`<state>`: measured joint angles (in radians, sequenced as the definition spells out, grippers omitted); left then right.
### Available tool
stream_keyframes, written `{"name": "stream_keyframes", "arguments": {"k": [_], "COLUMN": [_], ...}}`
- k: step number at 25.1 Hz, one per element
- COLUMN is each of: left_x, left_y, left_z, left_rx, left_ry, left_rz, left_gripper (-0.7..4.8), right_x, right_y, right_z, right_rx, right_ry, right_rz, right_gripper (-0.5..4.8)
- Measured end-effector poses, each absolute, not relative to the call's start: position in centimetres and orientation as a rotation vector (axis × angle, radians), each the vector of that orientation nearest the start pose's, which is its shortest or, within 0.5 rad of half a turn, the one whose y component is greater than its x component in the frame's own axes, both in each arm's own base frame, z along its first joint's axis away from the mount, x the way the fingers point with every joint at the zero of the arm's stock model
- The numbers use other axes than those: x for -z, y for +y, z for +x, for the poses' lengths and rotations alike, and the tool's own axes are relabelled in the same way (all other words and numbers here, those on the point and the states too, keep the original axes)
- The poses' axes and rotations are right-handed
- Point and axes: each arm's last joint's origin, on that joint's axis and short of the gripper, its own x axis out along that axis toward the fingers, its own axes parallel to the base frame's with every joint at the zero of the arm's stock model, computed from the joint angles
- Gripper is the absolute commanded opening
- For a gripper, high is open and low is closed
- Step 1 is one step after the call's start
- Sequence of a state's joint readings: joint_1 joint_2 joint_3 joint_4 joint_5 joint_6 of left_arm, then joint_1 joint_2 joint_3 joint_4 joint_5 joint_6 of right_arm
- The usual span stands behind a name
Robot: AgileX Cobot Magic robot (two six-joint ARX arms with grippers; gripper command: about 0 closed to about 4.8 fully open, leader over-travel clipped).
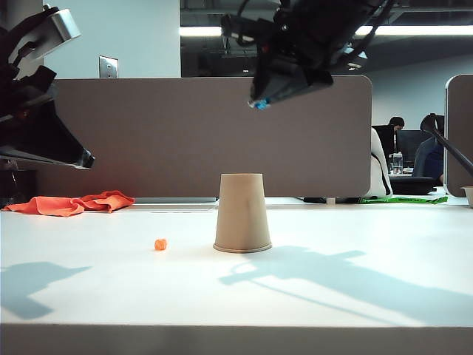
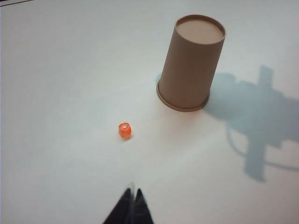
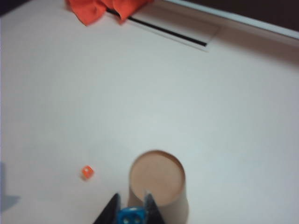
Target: Throw the dice onto the paper cup, compare its value with the values of the other dice on the table, place the die with the higher value on the paper cup, and take no action if both dice have the same value.
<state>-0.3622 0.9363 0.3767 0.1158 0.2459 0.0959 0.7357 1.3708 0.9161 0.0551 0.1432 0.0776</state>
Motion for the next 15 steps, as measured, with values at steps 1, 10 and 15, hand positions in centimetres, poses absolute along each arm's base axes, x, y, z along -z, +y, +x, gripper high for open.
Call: {"name": "stream_keyframes", "arguments": {"k": [1, 10, 15], "left_x": [-19.6, -19.6, -19.6], "left_y": [-7.4, -7.4, -7.4], "left_z": [17.5, 17.5, 17.5], "left_rx": [0.619, 0.619, 0.619], "left_ry": [0.421, 0.421, 0.421], "left_rz": [0.118, 0.118, 0.118], "left_gripper": [-0.05, -0.05, -0.05], "right_x": [-27.2, -27.9, -26.2], "right_y": [20.1, 20.5, 21.3], "right_z": [22.7, 23.1, 23.9], "right_rx": [-0.58, -0.608, -0.632], "right_ry": [0.378, 0.291, 0.335], "right_rz": [-0.09, -0.046, -0.06], "right_gripper": [0.52, 0.53, 0.53]}}
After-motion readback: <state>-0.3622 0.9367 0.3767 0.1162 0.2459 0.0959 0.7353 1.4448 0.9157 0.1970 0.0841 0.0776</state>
